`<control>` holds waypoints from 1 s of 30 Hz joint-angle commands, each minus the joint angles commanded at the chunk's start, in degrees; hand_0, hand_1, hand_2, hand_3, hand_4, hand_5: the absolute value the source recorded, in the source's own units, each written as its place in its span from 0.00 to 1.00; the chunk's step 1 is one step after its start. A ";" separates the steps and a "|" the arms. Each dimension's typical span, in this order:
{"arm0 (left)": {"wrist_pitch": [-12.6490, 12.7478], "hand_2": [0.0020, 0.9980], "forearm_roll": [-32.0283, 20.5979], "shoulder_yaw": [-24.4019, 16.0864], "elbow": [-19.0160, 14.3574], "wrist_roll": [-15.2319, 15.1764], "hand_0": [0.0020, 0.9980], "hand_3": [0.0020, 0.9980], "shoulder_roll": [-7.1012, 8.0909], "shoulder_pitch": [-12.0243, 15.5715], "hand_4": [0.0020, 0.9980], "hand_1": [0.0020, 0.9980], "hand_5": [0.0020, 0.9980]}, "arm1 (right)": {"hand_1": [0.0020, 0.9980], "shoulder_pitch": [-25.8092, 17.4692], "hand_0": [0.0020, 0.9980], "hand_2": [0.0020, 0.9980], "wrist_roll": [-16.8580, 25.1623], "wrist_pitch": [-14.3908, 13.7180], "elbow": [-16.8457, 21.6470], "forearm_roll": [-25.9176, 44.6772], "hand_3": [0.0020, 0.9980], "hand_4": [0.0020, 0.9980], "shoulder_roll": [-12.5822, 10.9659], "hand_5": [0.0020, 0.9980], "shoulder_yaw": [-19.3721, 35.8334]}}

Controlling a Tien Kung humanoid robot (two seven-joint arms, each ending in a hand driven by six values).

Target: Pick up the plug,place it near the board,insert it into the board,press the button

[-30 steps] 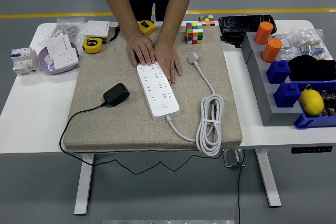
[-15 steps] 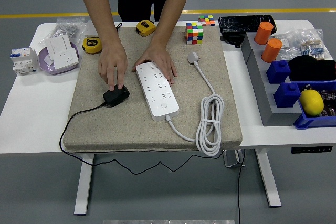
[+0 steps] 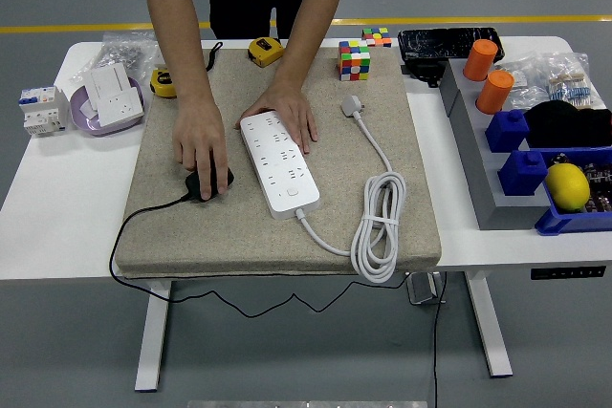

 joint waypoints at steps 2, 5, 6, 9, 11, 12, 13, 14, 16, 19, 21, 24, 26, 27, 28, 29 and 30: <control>0.03 0.90 -0.01 -0.05 -0.05 -0.01 0.98 0.86 0.26 -0.14 1.00 0.98 0.66 | 0.80 0.04 0.93 0.75 0.05 0.00 0.00 0.12 0.78 1.00 0.07 0.80 -0.03; 0.08 0.90 0.02 -0.21 -0.11 -0.01 0.98 0.86 0.39 -0.29 1.00 0.98 0.66 | 0.80 0.09 0.93 0.75 0.05 -0.01 0.00 0.09 0.78 1.00 0.10 0.80 0.00; 0.08 0.90 0.06 -0.25 -0.11 0.00 0.98 0.86 0.40 -0.23 1.00 0.98 0.66 | 0.80 0.10 0.93 0.75 0.07 0.01 0.00 0.07 0.78 1.00 0.10 0.80 0.01; 0.01 0.90 0.14 0.03 -0.14 0.01 0.98 0.86 0.55 -0.10 1.00 0.98 0.66 | 0.80 0.04 0.93 0.75 0.16 0.00 0.00 0.22 0.78 1.00 0.11 0.80 -0.12; -0.25 0.90 0.72 1.37 0.24 0.14 0.98 0.86 1.44 -0.48 1.00 0.98 0.66 | 0.80 -0.10 0.93 0.75 0.05 0.03 0.00 0.15 0.78 1.00 0.11 0.80 -0.13; -0.28 0.90 1.26 2.06 0.45 0.18 0.98 0.86 1.91 -0.69 1.00 0.98 0.66 | 0.80 -0.13 0.93 0.75 0.02 0.03 0.00 0.15 0.78 1.00 0.10 0.80 -0.13; -0.29 0.90 1.70 2.72 0.65 0.19 0.98 0.86 2.33 -0.89 1.00 0.98 0.66 | 0.80 -0.16 0.93 0.75 0.01 0.02 0.00 0.17 0.78 1.00 0.08 0.80 -0.13; -0.38 0.90 2.54 4.59 1.06 0.22 0.98 0.86 3.34 -1.51 1.00 0.98 0.66 | 0.80 -0.19 0.93 0.75 -0.02 0.02 0.00 0.22 0.78 1.00 0.02 0.80 -0.17; -0.32 0.91 3.59 7.62 1.66 0.20 0.98 0.88 4.53 -2.59 1.00 0.98 0.57 | 0.80 -0.17 0.93 0.75 -0.05 0.02 0.00 0.21 0.78 1.00 -0.06 0.80 -0.18; 0.01 0.91 5.88 12.45 2.78 0.06 0.98 0.88 5.97 -4.59 1.00 0.98 0.57 | 0.80 0.05 0.93 0.75 -0.08 0.02 0.00 0.09 0.78 1.00 -0.14 0.80 -0.11; 0.90 0.90 6.15 16.54 3.82 -0.20 0.97 0.87 6.62 -6.08 1.00 0.97 0.43 | 0.80 0.26 0.93 0.75 0.02 0.01 0.00 0.24 0.78 1.00 -0.20 0.80 -0.31; 1.67 0.90 6.64 23.06 5.62 -0.38 0.97 0.87 7.09 -7.92 1.00 0.97 0.43 | 0.80 0.51 0.93 0.75 0.04 0.00 0.00 0.21 0.78 1.00 -0.20 0.80 -0.27; 2.43 0.90 6.82 27.60 7.60 -0.73 0.97 0.87 7.32 -9.38 1.00 0.97 0.43 | 0.80 0.56 0.93 0.75 0.07 0.03 0.00 0.23 0.78 1.00 -0.10 0.80 -0.32; 2.71 0.89 6.79 29.74 8.55 -0.86 0.96 0.86 7.49 -10.03 1.00 0.95 0.39 | 0.80 0.56 0.93 0.75 0.05 0.04 0.00 0.21 0.78 1.00 -0.06 0.80 -0.33; 2.98 0.89 6.70 31.56 9.47 -1.04 0.96 0.86 7.70 -10.63 1.00 0.95 0.39 | 0.80 0.53 0.93 0.75 0.02 0.05 0.00 0.18 0.78 1.00 -0.04 0.80 -0.33; 3.17 0.89 6.56 33.38 10.24 -1.19 0.96 0.86 7.89 -11.10 1.00 0.95 0.39 | 0.80 0.51 0.93 0.75 -0.02 0.05 0.00 0.12 0.78 1.00 -0.03 0.80 -0.32; 3.38 0.89 6.43 36.01 11.73 -1.35 0.96 0.86 8.28 -11.93 1.00 0.95 0.39 | 0.80 0.48 0.93 0.75 -0.13 0.08 0.00 -0.14 0.78 1.00 -0.04 0.80 -0.20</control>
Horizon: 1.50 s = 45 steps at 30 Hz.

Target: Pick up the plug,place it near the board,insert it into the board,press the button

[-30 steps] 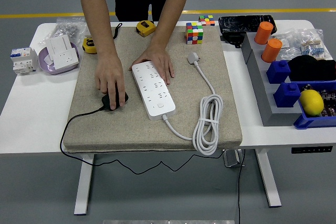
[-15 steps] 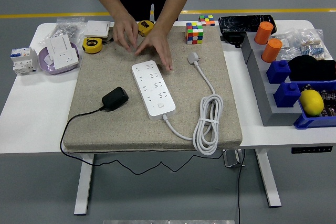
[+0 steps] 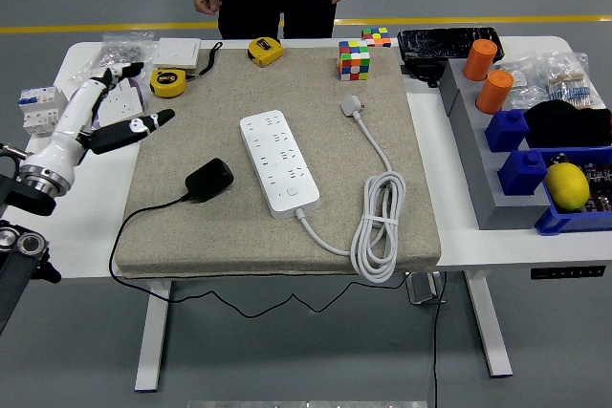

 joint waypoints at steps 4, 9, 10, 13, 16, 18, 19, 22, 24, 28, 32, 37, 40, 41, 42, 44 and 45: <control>0.98 0.89 0.64 6.41 3.98 -0.70 0.95 0.86 0.87 -2.03 1.00 0.94 0.37 | 0.80 -0.11 0.93 0.75 -0.06 0.05 0.00 -0.22 0.78 1.00 -0.17 0.80 -0.16; 2.60 0.89 2.29 12.25 8.90 -1.61 0.93 0.85 0.68 -4.30 1.00 0.94 0.37 | 0.80 -0.01 0.93 0.75 -0.09 0.07 0.00 -0.34 0.78 1.00 -0.53 0.80 -0.43; 2.88 0.89 2.45 12.63 9.35 -1.76 0.93 0.85 0.54 -4.52 1.00 0.94 0.37 | 0.80 0.00 0.93 0.75 -0.08 0.07 0.00 -0.32 0.78 1.00 -0.57 0.80 -0.47; 4.64 0.89 3.64 14.26 12.22 -2.84 0.93 0.85 -0.24 -5.81 1.00 0.94 0.37 | 0.80 -0.04 0.93 0.75 -0.21 0.11 0.00 -0.52 0.78 1.00 -0.59 0.80 -0.48; 6.58 0.85 4.27 15.44 14.98 -3.88 0.89 0.83 -1.02 -7.03 1.00 0.93 0.37 | 0.80 -0.02 0.93 0.75 -0.21 0.15 0.00 -0.55 0.78 1.00 -0.58 0.80 -0.66; 7.52 0.85 4.77 15.99 16.33 -4.37 0.89 0.83 -1.50 -7.68 1.00 0.93 0.37 | 0.80 0.03 0.93 0.75 -0.18 0.18 0.00 -0.50 0.78 1.00 -0.59 0.80 -0.83; 8.03 0.85 5.15 16.33 17.11 -4.64 0.89 0.83 -1.78 -8.06 1.00 0.93 0.37 | 0.80 0.04 0.93 0.75 -0.15 0.18 0.00 -0.48 0.78 1.00 -0.59 0.80 -0.88; 9.11 0.82 5.88 17.39 19.19 -5.09 0.83 0.80 -2.46 -9.05 1.00 0.88 0.37 | 0.80 0.10 0.93 0.75 -0.16 0.21 0.00 -0.49 0.78 1.00 -0.62 0.80 -1.03; 9.97 0.82 5.94 18.17 20.28 -5.46 0.83 0.80 -2.78 -9.52 1.00 0.88 0.37 | 0.80 0.12 0.93 0.75 -0.18 0.21 0.00 -0.50 0.78 1.00 -0.64 0.80 -1.05; 12.03 0.65 6.53 19.96 22.78 -6.18 0.68 0.71 -3.40 -10.42 1.00 0.70 0.37 | 0.80 0.18 0.93 0.75 -0.22 0.23 0.00 -0.54 0.78 1.00 -0.65 0.80 -1.08; 12.72 0.65 7.49 20.43 24.46 -6.15 0.68 0.71 -3.83 -10.81 1.00 0.70 0.37 | 0.80 0.18 0.93 0.75 -0.24 0.23 0.00 -0.60 0.78 1.00 -0.65 0.80 -1.04; 13.60 0.64 9.26 20.35 27.70 -6.33 0.65 0.70 -4.67 -11.46 1.00 0.68 0.37 | 0.80 0.11 0.93 0.75 -0.27 0.24 0.00 -0.68 0.78 1.00 -0.63 0.80 -0.83; 14.06 0.64 10.08 20.20 29.11 -6.36 0.63 0.68 -4.86 -11.59 1.00 0.66 0.38 | 0.80 0.16 0.93 0.75 -0.20 0.22 0.00 -0.61 0.78 1.00 -0.62 0.80 -0.83; 14.24 0.64 10.52 20.12 29.64 -6.35 0.63 0.68 -4.91 -11.64 1.00 0.66 0.38 | 0.80 0.16 0.93 0.75 -0.18 0.22 0.00 -0.62 0.78 1.00 -0.62 0.80 -0.84; 14.30 0.64 10.76 20.06 30.03 -6.34 0.63 0.68 -4.94 -11.69 1.00 0.66 0.38 | 0.80 0.17 0.93 0.75 -0.18 0.22 0.00 -0.63 0.78 1.00 -0.61 0.80 -0.84; 14.45 0.64 11.23 19.89 30.76 -6.37 0.63 0.68 -5.03 -11.77 1.00 0.66 0.38 | 0.80 0.15 0.93 0.75 -0.18 0.24 0.00 -0.65 0.78 1.00 -0.59 0.80 -0.80; 14.51 0.63 11.70 19.71 31.20 -6.38 0.62 0.65 -5.09 -11.80 1.00 0.65 0.39 | 0.80 0.14 0.93 0.75 -0.19 0.25 0.00 -0.66 0.78 1.00 -0.59 0.80 -0.80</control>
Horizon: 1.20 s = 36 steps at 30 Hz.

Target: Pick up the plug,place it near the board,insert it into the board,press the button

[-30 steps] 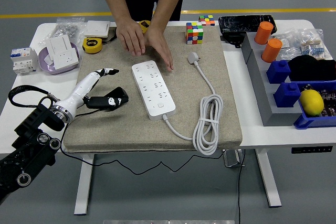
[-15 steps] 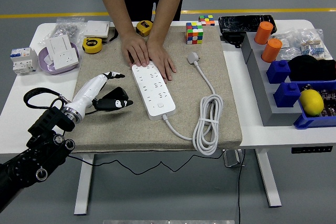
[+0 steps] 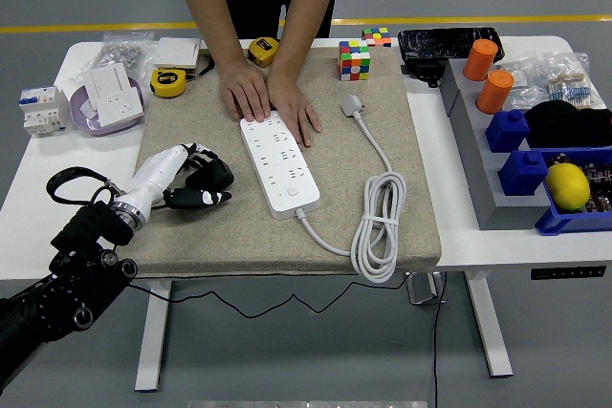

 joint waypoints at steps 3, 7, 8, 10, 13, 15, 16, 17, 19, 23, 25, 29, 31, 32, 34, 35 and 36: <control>0.10 0.63 0.40 -0.28 0.35 -0.09 0.62 0.65 0.00 0.04 1.00 0.65 0.39 | 0.80 0.01 0.93 0.75 -0.01 -0.01 0.00 -0.04 0.78 1.00 -0.01 0.80 0.07; -0.11 0.62 0.31 -0.91 0.35 -0.33 0.62 0.64 -0.09 0.03 1.00 0.64 0.40 | 0.80 0.08 0.93 0.75 0.04 0.02 0.00 -0.04 0.78 1.00 0.02 0.80 0.10; -0.09 0.62 0.31 -1.00 0.27 -0.37 0.62 0.64 -0.11 0.00 1.00 0.64 0.40 | 0.80 0.10 0.93 0.75 0.03 0.02 0.00 -0.09 0.78 1.00 0.06 0.80 0.19; 0.01 0.62 0.21 -1.10 0.04 -0.48 0.62 0.64 -0.14 -0.06 1.00 0.64 0.40 | 0.80 0.12 0.93 0.75 0.03 0.02 0.00 -0.04 0.78 1.00 0.09 0.80 0.15; 0.28 0.47 -0.04 -1.30 -0.24 -0.65 0.58 0.55 -0.15 -0.05 1.00 0.55 0.41 | 0.80 0.14 0.93 0.75 0.07 0.00 0.00 0.01 0.78 1.00 0.12 0.80 0.18; 0.26 0.47 0.14 -1.29 -0.14 -0.57 0.58 0.55 -0.14 -0.09 1.00 0.55 0.41 | 0.80 0.14 0.93 0.75 0.06 0.01 0.00 0.01 0.78 1.00 0.13 0.80 0.19; 0.27 0.47 0.21 -1.23 -0.06 -0.54 0.58 0.55 -0.13 -0.11 1.00 0.55 0.41 | 0.80 0.12 0.93 0.75 0.06 0.01 0.00 0.00 0.78 1.00 0.13 0.80 0.20; 0.28 0.47 0.28 -1.15 0.05 -0.50 0.58 0.55 -0.12 -0.13 1.00 0.55 0.41 | 0.80 0.10 0.93 0.75 0.06 0.01 0.00 0.01 0.78 1.00 0.13 0.80 0.20; 0.26 0.41 0.60 -1.22 0.30 -0.37 0.53 0.51 -0.20 -0.17 1.00 0.49 0.41 | 0.79 0.09 0.93 0.75 0.05 0.02 0.00 0.02 0.78 1.00 0.12 0.80 0.19; 0.26 0.41 1.45 -1.21 0.38 -0.16 0.53 0.51 -0.31 -0.37 1.00 0.49 0.41 | 0.79 0.11 0.93 0.75 0.06 0.02 0.00 0.08 0.78 1.00 0.09 0.80 0.12; 0.40 0.38 2.43 -1.00 0.59 -0.01 0.49 0.47 -0.37 -0.58 0.96 0.44 0.40 | 0.80 0.13 0.93 0.75 0.08 0.02 0.00 0.11 0.78 1.00 0.10 0.80 0.10; 1.19 0.38 4.19 -0.68 1.04 0.12 0.49 0.47 -0.46 -0.95 0.96 0.44 0.40 | 0.80 0.24 0.93 0.75 0.09 0.02 0.00 0.12 0.78 1.00 0.14 0.80 0.15; 1.64 0.36 4.96 -0.74 1.08 0.12 0.46 0.41 -0.45 -1.08 0.73 0.38 0.34 | 0.79 0.24 0.93 0.75 0.10 0.03 0.00 0.17 0.78 1.00 0.13 0.80 0.12; 1.80 0.36 5.28 -0.76 1.08 0.13 0.46 0.41 -0.42 -1.13 0.73 0.38 0.34 | 0.79 0.23 0.93 0.75 0.07 0.03 0.00 0.14 0.78 1.00 0.13 0.80 0.15; 2.06 0.36 5.73 -0.79 0.92 0.19 0.46 0.41 -0.27 -1.17 0.73 0.38 0.34 | 0.79 0.19 0.93 0.75 0.05 0.02 0.00 0.11 0.78 1.00 0.11 0.80 0.19; 2.12 0.36 5.88 -0.76 0.70 0.22 0.46 0.41 -0.13 -1.17 0.73 0.38 0.34 | 0.79 0.17 0.93 0.75 0.04 0.02 0.00 0.17 0.78 1.00 0.09 0.80 0.15; 2.17 0.35 5.96 -0.73 0.49 0.24 0.43 0.37 0.01 -1.16 0.59 0.36 0.24 | 0.79 0.17 0.93 0.75 0.03 0.02 0.00 0.18 0.78 1.00 0.08 0.80 0.16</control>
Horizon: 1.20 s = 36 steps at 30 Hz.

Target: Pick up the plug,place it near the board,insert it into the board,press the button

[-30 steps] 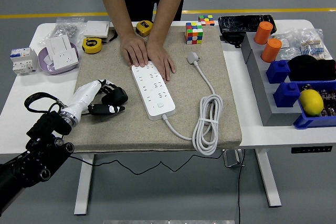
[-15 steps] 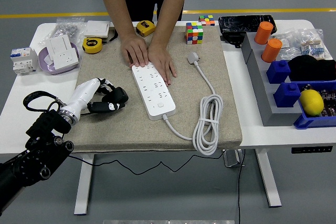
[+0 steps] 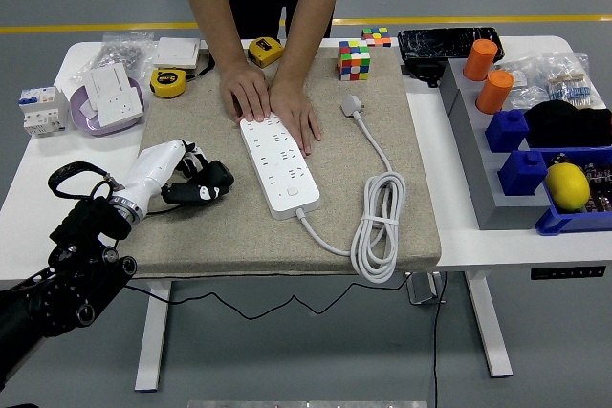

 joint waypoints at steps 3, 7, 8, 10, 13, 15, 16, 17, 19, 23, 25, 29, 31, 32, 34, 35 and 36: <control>0.11 0.35 -0.62 0.22 -1.09 -0.15 0.43 0.37 0.59 0.04 0.59 0.36 0.24 | 0.79 -0.02 0.93 0.75 -0.01 0.01 0.00 -0.01 0.78 1.00 -0.02 0.80 -0.01; -0.02 0.33 -1.72 0.59 -3.15 -0.35 0.42 0.35 1.44 -0.27 0.59 0.36 0.21 | 0.79 -0.01 0.93 0.75 0.02 0.04 0.00 0.08 0.78 1.00 -0.04 0.81 -0.19; -0.08 0.33 -2.00 0.71 -3.69 -0.37 0.42 0.35 1.62 -0.39 0.59 0.36 0.21 | 0.79 -0.01 0.93 0.75 0.03 0.04 0.00 0.10 0.78 1.00 -0.05 0.81 -0.22; -0.17 0.33 -2.48 1.18 -4.87 -0.41 0.42 0.35 2.00 -0.71 0.59 0.36 0.21 | 0.79 0.00 0.93 0.75 0.01 0.04 0.00 0.09 0.78 1.00 -0.07 0.81 -0.26; -0.25 0.33 -3.66 3.55 -7.17 -0.50 0.42 0.35 2.97 -2.10 0.58 0.36 0.18 | 0.80 0.06 0.93 0.75 -0.05 0.05 0.00 0.06 0.78 1.00 -0.18 0.80 -0.36; -0.24 0.33 -4.05 5.23 -8.09 -0.58 0.42 0.35 3.39 -3.19 0.58 0.36 0.18 | 0.80 0.10 0.93 0.75 -0.12 0.05 0.00 0.00 0.78 1.00 -0.22 0.80 -0.35; -0.24 0.33 -4.36 6.16 -8.43 -0.62 0.42 0.35 3.53 -3.86 0.58 0.36 0.18 | 0.80 0.12 0.93 0.75 -0.12 0.07 0.00 0.03 0.78 1.00 -0.26 0.80 -0.44; -0.24 0.33 -4.59 7.16 -8.61 -0.66 0.42 0.35 3.59 -4.66 0.58 0.36 0.18 | 0.80 0.16 0.93 0.75 -0.12 0.08 0.00 0.03 0.78 1.00 -0.31 0.80 -0.51; -0.13 0.33 -4.72 9.22 -8.17 -0.83 0.42 0.34 3.46 -6.47 0.58 0.36 0.18 | 0.80 0.25 0.93 0.75 -0.16 0.10 0.00 -0.04 0.78 1.00 -0.40 0.80 -0.61; 0.25 0.33 -4.81 12.31 -5.44 -1.56 0.42 0.34 2.66 -9.52 0.58 0.36 0.18 | 0.80 0.40 0.93 0.75 -0.19 0.18 0.00 -0.12 0.78 1.00 -0.52 0.80 -0.86; 0.37 0.33 -4.10 12.81 -3.22 -1.88 0.41 0.33 1.90 -10.72 0.58 0.36 0.17 | 0.80 0.45 0.93 0.75 -0.22 0.22 0.00 -0.18 0.78 1.00 -0.57 0.80 -0.95; 0.51 0.33 -3.50 11.67 -1.78 -1.98 0.41 0.33 1.33 -11.07 0.58 0.36 0.17 | 0.80 0.32 0.93 0.75 -0.28 0.23 0.00 -0.23 0.78 1.00 -0.62 0.80 -0.88; 0.40 0.33 -3.27 11.17 -1.91 -1.89 0.41 0.33 1.48 -10.92 0.58 0.36 0.17 | 0.80 0.11 0.93 0.75 -0.34 0.22 0.00 -0.34 0.78 1.00 -0.62 0.81 -0.70; 0.01 0.33 -2.86 10.29 -2.40 -1.66 0.41 0.33 1.69 -10.57 0.58 0.36 0.17 | 0.80 -0.07 0.93 0.75 -0.41 0.23 0.00 -0.50 0.78 1.00 -0.57 0.81 -0.46; -0.35 0.33 -2.53 8.56 -3.50 -1.33 0.41 0.33 2.04 -9.93 0.58 0.36 0.17 | 0.80 -0.22 0.93 0.75 -0.34 0.19 0.00 -0.36 0.78 1.00 -0.48 0.81 -0.35; -0.65 0.33 -2.08 7.14 -4.62 -1.05 0.41 0.33 2.44 -9.31 0.58 0.36 0.17 | 0.80 -0.25 0.93 0.75 -0.33 0.20 0.00 -0.31 0.78 1.00 -0.40 0.81 -0.27; -0.88 0.33 -1.75 5.99 -5.53 -0.84 0.41 0.33 2.81 -8.86 0.59 0.36 0.17 | 0.80 -0.27 0.93 0.75 -0.31 0.20 0.00 -0.24 0.78 1.00 -0.36 0.80 -0.24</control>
